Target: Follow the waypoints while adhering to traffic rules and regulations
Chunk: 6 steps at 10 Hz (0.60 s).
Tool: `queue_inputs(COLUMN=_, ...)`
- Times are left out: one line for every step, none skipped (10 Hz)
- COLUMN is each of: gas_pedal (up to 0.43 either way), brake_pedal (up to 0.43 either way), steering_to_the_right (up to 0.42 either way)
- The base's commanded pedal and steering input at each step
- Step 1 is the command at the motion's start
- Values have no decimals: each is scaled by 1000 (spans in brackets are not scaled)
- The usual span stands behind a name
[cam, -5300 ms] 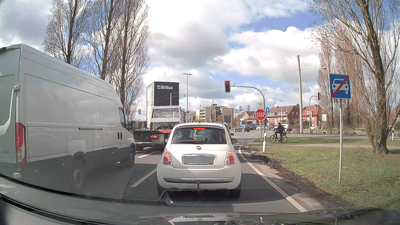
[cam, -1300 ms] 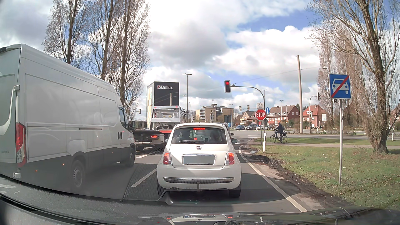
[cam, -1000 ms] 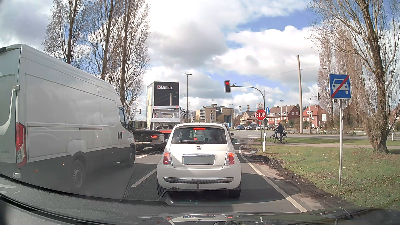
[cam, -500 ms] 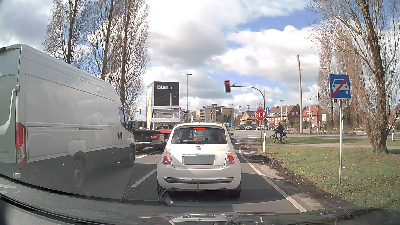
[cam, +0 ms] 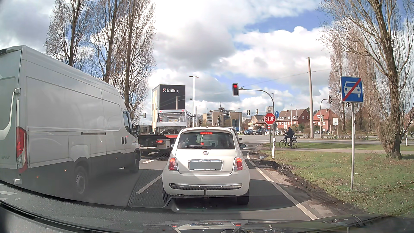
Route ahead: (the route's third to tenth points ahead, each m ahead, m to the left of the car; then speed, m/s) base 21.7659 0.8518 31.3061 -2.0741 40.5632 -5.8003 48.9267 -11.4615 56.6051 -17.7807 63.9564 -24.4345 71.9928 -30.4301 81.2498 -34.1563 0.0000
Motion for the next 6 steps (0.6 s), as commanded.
queue_inputs(gas_pedal=0, brake_pedal=287, steering_to_the_right=1)
queue_inputs(gas_pedal=0, brake_pedal=293, steering_to_the_right=1)
queue_inputs(gas_pedal=0, brake_pedal=287, steering_to_the_right=1)
queue_inputs(gas_pedal=0, brake_pedal=287, steering_to_the_right=1)
queue_inputs(gas_pedal=0, brake_pedal=287, steering_to_the_right=1)
queue_inputs(gas_pedal=0, brake_pedal=287, steering_to_the_right=1)
